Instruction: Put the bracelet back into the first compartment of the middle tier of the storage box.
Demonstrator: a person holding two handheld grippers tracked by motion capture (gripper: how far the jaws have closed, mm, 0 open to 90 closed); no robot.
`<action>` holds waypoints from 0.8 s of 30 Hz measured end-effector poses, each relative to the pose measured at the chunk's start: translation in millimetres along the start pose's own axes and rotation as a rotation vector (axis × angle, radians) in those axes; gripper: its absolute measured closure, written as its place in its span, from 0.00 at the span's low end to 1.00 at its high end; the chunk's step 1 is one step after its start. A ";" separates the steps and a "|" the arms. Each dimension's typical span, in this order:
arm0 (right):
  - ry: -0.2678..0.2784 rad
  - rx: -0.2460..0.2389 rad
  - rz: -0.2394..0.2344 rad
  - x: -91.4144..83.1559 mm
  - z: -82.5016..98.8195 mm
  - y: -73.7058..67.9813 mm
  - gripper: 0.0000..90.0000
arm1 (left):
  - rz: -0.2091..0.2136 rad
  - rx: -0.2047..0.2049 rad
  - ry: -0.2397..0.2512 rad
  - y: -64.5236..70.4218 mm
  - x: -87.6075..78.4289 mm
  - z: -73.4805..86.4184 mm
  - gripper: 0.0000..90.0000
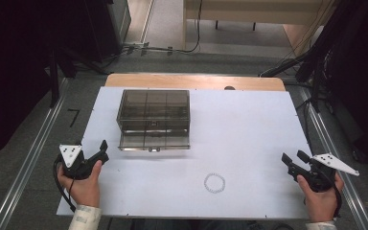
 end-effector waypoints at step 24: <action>-0.008 0.002 0.004 -0.7 1.8 9.2 0.33 | 0.058 0.031 0.002 28.0 -6.9 1.4 0.14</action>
Point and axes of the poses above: each handheld gripper's, and its own axes: x roughly forward along the jaws, z roughly out of its underside, y roughly to its right, the point moved 5 cm from there along x, roughly forward along the jaws, and after that the axes turned 11 degrees about y, right-handed, at the moved point
